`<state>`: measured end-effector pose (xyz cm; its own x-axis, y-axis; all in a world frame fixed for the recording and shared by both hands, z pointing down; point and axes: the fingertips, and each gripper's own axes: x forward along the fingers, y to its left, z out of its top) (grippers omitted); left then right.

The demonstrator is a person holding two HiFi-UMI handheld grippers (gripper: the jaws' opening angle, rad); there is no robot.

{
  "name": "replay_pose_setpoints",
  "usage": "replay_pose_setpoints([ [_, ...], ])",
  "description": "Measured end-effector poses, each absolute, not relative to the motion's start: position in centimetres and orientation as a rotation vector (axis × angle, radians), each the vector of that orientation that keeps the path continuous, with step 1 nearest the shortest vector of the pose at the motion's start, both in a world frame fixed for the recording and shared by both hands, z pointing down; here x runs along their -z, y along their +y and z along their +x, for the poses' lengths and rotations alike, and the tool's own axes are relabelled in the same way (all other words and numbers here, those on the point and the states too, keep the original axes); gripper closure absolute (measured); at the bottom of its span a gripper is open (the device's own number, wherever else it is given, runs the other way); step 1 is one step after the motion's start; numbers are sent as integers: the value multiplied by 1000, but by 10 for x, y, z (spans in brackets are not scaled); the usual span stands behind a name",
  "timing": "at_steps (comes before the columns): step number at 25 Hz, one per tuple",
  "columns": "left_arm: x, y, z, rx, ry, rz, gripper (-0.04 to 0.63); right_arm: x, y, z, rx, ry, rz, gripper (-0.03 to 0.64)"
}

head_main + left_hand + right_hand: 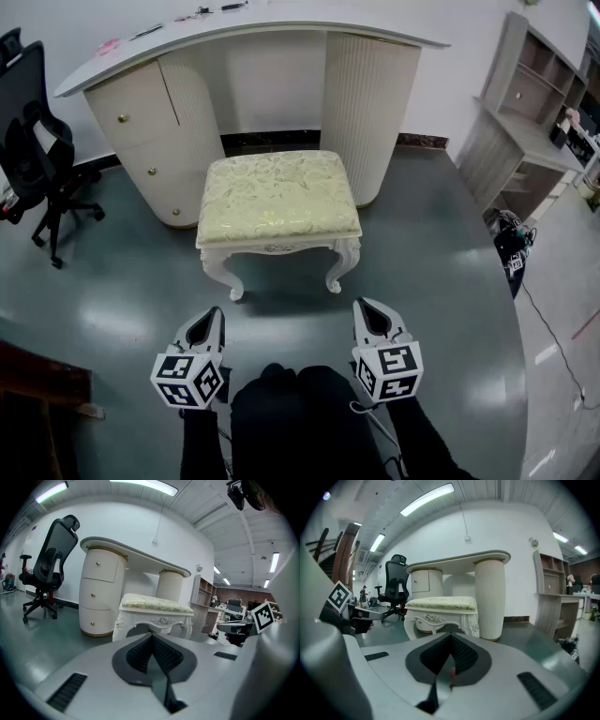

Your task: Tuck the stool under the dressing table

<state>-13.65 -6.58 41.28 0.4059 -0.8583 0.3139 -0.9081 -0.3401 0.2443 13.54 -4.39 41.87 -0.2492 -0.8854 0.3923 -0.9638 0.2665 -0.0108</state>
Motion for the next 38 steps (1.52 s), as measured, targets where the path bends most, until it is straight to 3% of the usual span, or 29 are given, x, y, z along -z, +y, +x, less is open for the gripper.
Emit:
replay_pose_setpoints([
  [14,-422,-72,-128,-205,-1486,2307,588,-429,-45,141,-369,-2198,1711,611],
  [22,-418,-91,-137,-426,-1787,2422,588,-424,-56,151,-206,-2147,1796,611],
  [38,-450,-143,-152,-350,-1683,2312,588,-450,-103,144,-227,-2080,1767,611],
])
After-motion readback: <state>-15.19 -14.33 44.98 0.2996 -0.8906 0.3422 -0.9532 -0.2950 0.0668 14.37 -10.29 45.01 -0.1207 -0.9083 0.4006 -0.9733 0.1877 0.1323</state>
